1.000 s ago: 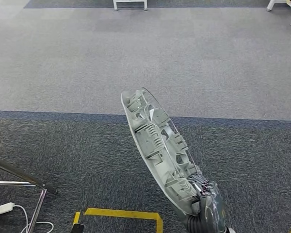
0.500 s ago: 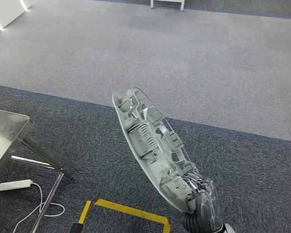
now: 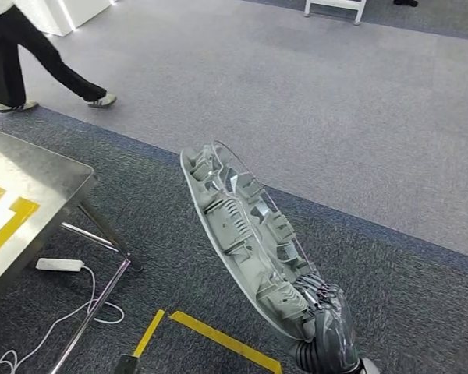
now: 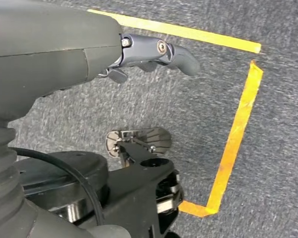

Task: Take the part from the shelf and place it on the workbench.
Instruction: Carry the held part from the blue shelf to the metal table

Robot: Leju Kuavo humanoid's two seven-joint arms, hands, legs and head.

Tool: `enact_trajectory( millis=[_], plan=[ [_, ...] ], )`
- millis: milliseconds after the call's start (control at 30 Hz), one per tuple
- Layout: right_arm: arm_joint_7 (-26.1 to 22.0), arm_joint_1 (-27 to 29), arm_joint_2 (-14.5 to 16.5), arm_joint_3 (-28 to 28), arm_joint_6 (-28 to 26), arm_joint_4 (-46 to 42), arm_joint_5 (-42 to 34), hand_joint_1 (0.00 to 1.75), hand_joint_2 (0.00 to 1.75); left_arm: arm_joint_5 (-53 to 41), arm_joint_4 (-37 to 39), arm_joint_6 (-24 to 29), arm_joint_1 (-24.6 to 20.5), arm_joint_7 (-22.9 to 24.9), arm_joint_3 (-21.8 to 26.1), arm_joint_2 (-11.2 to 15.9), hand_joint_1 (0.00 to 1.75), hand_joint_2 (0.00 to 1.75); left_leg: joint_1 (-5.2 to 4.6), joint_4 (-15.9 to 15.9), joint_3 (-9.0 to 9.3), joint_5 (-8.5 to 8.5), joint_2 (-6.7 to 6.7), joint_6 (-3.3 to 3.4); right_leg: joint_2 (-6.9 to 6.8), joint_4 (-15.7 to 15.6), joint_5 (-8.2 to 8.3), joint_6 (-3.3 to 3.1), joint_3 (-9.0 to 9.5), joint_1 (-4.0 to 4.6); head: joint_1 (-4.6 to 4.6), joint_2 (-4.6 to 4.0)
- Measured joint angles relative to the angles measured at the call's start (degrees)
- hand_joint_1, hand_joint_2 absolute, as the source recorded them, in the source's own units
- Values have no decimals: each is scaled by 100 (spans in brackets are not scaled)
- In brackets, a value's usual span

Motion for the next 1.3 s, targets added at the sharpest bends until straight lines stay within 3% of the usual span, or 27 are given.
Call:
enact_trajectory(
  millis=[67, 133, 200, 233, 267, 333, 400, 433, 500, 567, 633, 700, 733, 767, 800, 867, 933, 1000, 1033, 1067, 1133, 1200, 1233, 1267, 1300],
  plan=[
    [-1, -1, 0, 8, 0, 0, 0, 175, 175, 0, 0, 0, 0, 0, -1, 4, 0, 175, -8, 280, -125, -176, 261, -60, -146, -41, 7, -71, 44, -7, -32, 0],
    [-2, 1, 0, 15, 0, 0, -1, 175, 175, 0, 0, -1, -16, 0, -1, 2, 0, 175, 8, 997, -465, -516, 563, -117, -314, -53, -16, -121, 76, 9, -62, 0],
    [-1, 1, 0, 19, 0, 1, -6, 175, 175, 0, 0, -2, -17, 0, -1, 3, 0, 175, 42, 1580, -761, -681, 633, -154, -480, -52, -46, -134, 98, 18, -62, 0],
    [-1, 1, 0, 20, 0, 1, -8, 175, 175, 0, 0, -2, -11, 0, -1, 4, 0, 175, 55, 1581, -771, -602, 643, -162, -556, -52, -63, -130, 115, 18, -61, 0],
    [0, 0, 0, 20, 0, 2, -9, 175, 175, 0, 0, -2, -6, 0, -1, 7, 0, 175, 63, 1354, -668, -427, 663, -162, -627, -52, -82, -120, 138, 18, -62, 0],
    [0, -4, 0, 21, 0, 1, -8, 175, 175, 0, 0, -2, -6, 0, -1, 10, 0, 175, 36, 587, -288, -53, 870, -130, -758, -53, -133, -74, 200, 28, -61, 0],
    [-3, -10, 0, 21, -1, 0, 0, 175, 175, 0, 0, -4, -19, 0, -2, 11, 0, 175, -30, 94, -56, 46, 1105, -62, -868, -50, -182, -7, 237, 57, -58, 0],
    [-5, -21, 0, 20, -1, 0, 13, 175, 175, 0, 0, -7, -21, 1, -3, 14, 0, 175, -64, 48, -43, 3, 1145, -29, -927, -57, -199, 25, 250, 71, -55, 0],
    [-9, -63, 0, 15, 15, -1, 77, 175, 175, -3, 0, -12, -5, 3, -5, 22, 0, 175, -57, 2, -34, 1, 1023, 43, -1019, -71, -242, 80, 291, 66, -49, 0],
    [-22, -121, -1, 2, 68, -2, 176, 175, 175, -15, 0, -14, -4, 6, -11, 29, 0, 175, -25, -47, 7, 14, 882, 121, -812, 145, -407, 119, 213, 44, -31, 0],
    [-41, -183, -4, -19, 157, -2, 302, 175, 175, -40, -1, -23, -28, 11, -25, 30, 0, 175, -10, -62, 22, 17, 750, 177, -471, 822, -716, 130, -143, 35, 2, 0],
    [-42, -262, -7, -41, 276, 5, 505, 175, 175, -70, -2, -37, -39, 33, -42, 28, 0, 175, -19, -61, 29, 10, 607, 200, -346, 1498, -881, 135, -569, 36, 12, 0],
    [-28, -315, -7, -48, 344, 11, 640, 175, 175, -87, -3, -45, -39, 49, -57, 28, 0, 175, -23, -60, 38, 6, 530, 203, -327, 1577, -801, 132, -673, 37, 11, 0],
    [-7, -380, -7, -48, 409, 18, 777, 175, 175, -101, -4, -53, -41, 63, -77, 28, 0, 175, -26, -59, 53, 1, 452, 202, -313, 1424, -608, 124, -665, 36, 11, 0],
    [19, -455, -9, -38, 470, 26, 906, 175, 175, -117, -6, -62, -47, 73, -102, 27, 0, 175, -25, -57, 71, -6, 374, 195, -267, 1078, -341, 111, -559, 34, 11, 0],
    [82, -633, -23, 22, 602, 49, 1131, 175, 175, -149, -11, -83, -68, 86, -146, 22, 0, 175, -22, -37, 68, -20, 237, 162, 2, 349, 25, 75, -268, 10, 9, 0],
    [146, -819, -38, 115, 726, 83, 1284, 175, 175, -177, -14, -98, -89, 99, -179, 19, 0, 175, 1, -15, 8, -10, 123, 102, 192, 41, 81, 44, -129, 5, 4, 0],
    [208, -991, -46, 220, 826, 120, 1369, 175, 175, -192, -15, -107, -91, 108, -216, 21, 0, 175, 29, -8, -34, 3, 27, 32, 94, -6, 77, 10, -102, 12, 6, 0],
    [240, -1072, -49, 279, 875, 144, 1401, 175, 175, -196, -16, -109, -90, 111, -238, 21, 0, 175, 25, 32, -54, -27, 75, -2, 22, -33, 79, -17, -75, 5, -3, 0],
    [273, -1154, -51, 343, 927, 171, 1425, 175, 175, -201, -18, -112, -96, 114, -257, 19, 0, 175, 19, 159, -111, -106, 185, -38, -61, -60, 80, -46, -44, -5, -20, 0],
    [325, -1313, -53, 471, 1024, 233, 1452, 175, 175, -212, -25, -115, -117, 120, -285, 15, 0, 175, 17, 730, -380, -394, 485, -101, -230, -88, 62, -94, 13, -9, -51, 0],
    [371, -1463, -54, 597, 1111, 312, 1458, 175, 175, -230, -30, -120, -127, 140, -303, 15, 0, 175, 50, 1401, -720, -627, 610, -147, -397, -86, 27, -113, 49, -3, -55, 0],
    [394, -1530, -55, 658, 1152, 358, 1461, 175, 175, -239, -31, -123, -125, 154, -312, 16, 0, 175, 67, 1528, -794, -607, 631, -164, -476, -85, 7, -111, 69, -4, -56, 0],
    [419, -1596, -55, 720, 1192, 407, 1462, 175, 175, -244, -31, -126, -122, 166, -320, 17, 0, 175, 81, 1442, -764, -480, 650, -174, -551, -84, -15, -102, 94, -6, -55, 0],
    [440, -1660, -55, 779, 1227, 456, 1463, 175, 175, -249, -31, -129, -121, 174, -328, 18, 0, 175, 89, 1136, -624, -266, 699, -175, -620, -84, -39, -88, 127, -9, -56, 0]
  ],
)
